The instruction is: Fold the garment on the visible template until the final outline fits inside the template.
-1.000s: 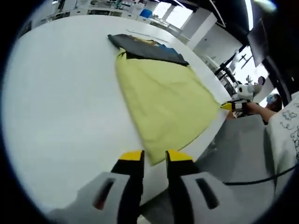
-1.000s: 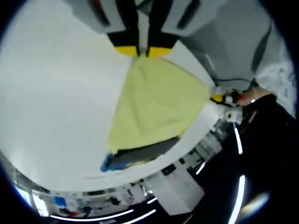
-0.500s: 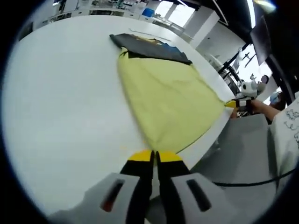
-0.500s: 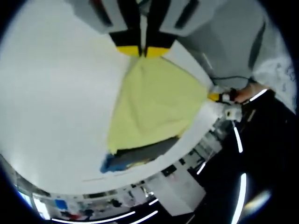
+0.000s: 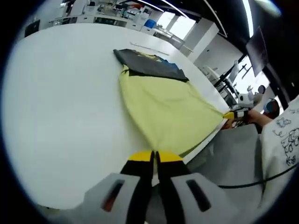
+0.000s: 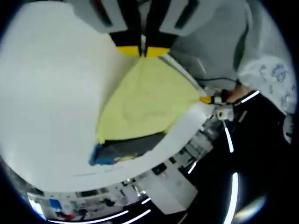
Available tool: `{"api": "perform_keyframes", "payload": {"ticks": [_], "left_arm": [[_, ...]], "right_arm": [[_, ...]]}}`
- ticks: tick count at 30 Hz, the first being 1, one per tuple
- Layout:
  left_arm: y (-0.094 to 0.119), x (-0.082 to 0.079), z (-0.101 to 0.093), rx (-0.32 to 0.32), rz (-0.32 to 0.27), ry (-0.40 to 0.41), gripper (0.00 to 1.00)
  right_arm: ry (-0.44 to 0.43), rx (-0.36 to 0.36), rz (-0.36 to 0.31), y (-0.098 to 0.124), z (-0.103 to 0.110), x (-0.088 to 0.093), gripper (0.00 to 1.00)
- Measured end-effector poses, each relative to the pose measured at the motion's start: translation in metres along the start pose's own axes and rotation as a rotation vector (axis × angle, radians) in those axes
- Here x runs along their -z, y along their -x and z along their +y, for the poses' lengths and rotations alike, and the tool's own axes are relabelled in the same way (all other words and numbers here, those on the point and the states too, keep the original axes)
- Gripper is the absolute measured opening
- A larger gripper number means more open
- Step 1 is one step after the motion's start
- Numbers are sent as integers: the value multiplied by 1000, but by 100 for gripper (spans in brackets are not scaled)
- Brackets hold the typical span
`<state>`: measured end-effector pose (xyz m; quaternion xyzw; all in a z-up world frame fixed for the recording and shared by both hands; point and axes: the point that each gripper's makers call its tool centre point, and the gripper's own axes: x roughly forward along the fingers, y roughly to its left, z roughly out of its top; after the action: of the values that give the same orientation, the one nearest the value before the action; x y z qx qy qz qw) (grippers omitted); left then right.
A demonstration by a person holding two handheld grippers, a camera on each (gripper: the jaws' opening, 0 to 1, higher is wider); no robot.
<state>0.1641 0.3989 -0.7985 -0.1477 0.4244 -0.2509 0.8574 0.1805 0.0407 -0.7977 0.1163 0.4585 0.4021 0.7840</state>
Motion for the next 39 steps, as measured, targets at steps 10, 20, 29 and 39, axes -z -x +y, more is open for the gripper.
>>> {"api": "perform_keyframes", "payload": {"ticks": [10,20,29,39], "left_arm": [[21,-7,-15,4,-50,28,0],[31,-11,-25,7,-43,-1,0],[47,-6,-40,28,-46,35,0],[59,-23,-60,48,-53,-3,0]], "right_arm": [[-7,-26,-38,15,14,-10,0],[-4,-24,-50,27,17,-11,0],[-12,-28,-48,40,34,-4,0],[-35,-25,-116,61,51,-24,0]]}}
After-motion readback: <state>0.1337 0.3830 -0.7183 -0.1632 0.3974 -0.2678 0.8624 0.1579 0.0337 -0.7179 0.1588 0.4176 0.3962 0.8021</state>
